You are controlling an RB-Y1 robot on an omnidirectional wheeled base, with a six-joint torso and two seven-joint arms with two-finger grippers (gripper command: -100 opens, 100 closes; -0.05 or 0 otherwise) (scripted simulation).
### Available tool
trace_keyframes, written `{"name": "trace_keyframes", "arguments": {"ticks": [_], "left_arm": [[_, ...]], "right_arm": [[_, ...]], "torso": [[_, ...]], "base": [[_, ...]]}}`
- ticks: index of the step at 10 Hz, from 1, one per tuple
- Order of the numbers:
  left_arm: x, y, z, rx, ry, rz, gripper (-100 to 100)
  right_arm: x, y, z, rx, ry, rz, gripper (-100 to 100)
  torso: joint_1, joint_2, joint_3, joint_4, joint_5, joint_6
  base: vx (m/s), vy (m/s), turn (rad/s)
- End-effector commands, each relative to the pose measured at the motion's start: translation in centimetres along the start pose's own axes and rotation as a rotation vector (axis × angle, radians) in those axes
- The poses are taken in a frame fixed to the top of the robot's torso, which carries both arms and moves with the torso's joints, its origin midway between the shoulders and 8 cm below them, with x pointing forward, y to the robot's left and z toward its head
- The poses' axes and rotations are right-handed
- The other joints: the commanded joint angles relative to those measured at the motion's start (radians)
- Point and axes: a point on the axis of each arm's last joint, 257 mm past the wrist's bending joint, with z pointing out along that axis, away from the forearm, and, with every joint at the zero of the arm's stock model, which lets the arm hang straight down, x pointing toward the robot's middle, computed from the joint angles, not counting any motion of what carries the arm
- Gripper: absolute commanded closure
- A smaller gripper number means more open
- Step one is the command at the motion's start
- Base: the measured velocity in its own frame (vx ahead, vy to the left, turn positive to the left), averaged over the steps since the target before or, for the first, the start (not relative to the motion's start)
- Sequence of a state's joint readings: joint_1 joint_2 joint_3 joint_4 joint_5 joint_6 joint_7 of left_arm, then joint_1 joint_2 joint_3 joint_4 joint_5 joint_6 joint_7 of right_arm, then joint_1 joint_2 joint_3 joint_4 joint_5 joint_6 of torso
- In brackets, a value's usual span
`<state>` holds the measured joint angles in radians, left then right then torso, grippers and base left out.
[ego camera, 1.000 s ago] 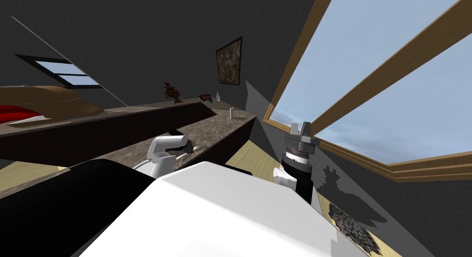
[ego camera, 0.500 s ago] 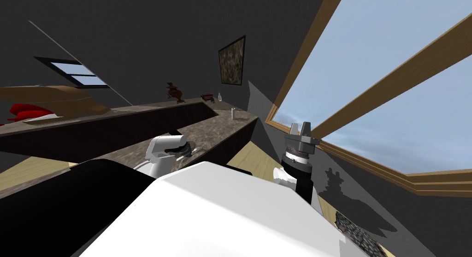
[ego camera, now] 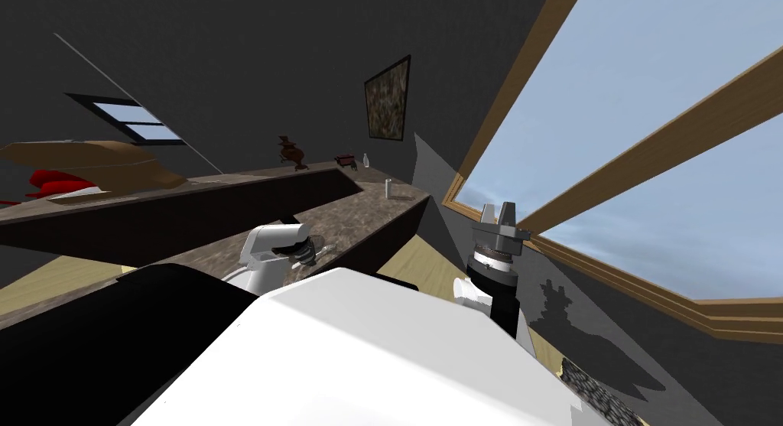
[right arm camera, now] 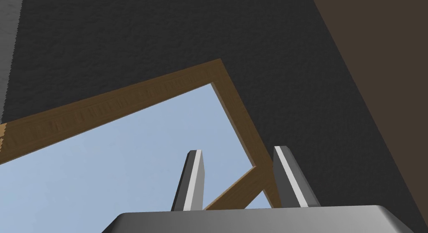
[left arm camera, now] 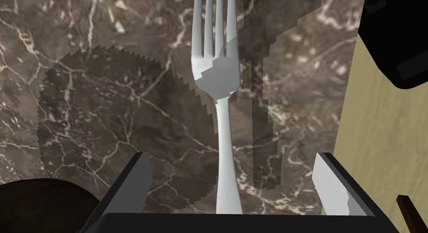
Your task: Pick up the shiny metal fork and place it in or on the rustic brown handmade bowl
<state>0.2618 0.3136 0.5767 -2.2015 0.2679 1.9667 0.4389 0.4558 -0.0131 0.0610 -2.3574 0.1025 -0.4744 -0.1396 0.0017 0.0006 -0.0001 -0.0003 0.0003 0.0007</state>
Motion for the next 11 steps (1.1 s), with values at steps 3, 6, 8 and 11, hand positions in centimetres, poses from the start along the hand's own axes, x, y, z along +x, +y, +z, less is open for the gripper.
{"name": "trace_keyframes", "arguments": {"ticks": [3,6,8,11], "left_arm": [[0.0,-1.0,0.9,-0.005,-0.013,-0.067,-100],[0.0,-1.8,1.8,-0.011,-0.028,-0.132,-100],[0.0,-2.4,2.4,-0.015,-0.038,-0.174,-100],[0.0,-2.8,2.9,-0.019,-0.045,-0.200,-100]], "right_arm": [[0.0,0.0,0.0,0.000,0.000,0.000,0],[0.0,0.0,0.0,0.000,0.000,0.000,0],[0.0,0.0,0.0,0.000,0.000,0.000,0],[0.0,0.0,0.0,0.000,0.000,0.000,0]], "torso": [[0.000,0.004,0.002,0.001,0.000,0.001],[0.004,0.010,0.006,0.002,0.001,0.000],[0.001,0.008,0.005,0.002,0.000,0.000],[0.003,0.009,0.005,0.002,0.001,0.000]], "base": [[-0.084,0.011,-0.197],[-0.147,0.047,-0.237],[-0.117,0.003,-0.225],[-0.111,0.014,-0.151]]}}
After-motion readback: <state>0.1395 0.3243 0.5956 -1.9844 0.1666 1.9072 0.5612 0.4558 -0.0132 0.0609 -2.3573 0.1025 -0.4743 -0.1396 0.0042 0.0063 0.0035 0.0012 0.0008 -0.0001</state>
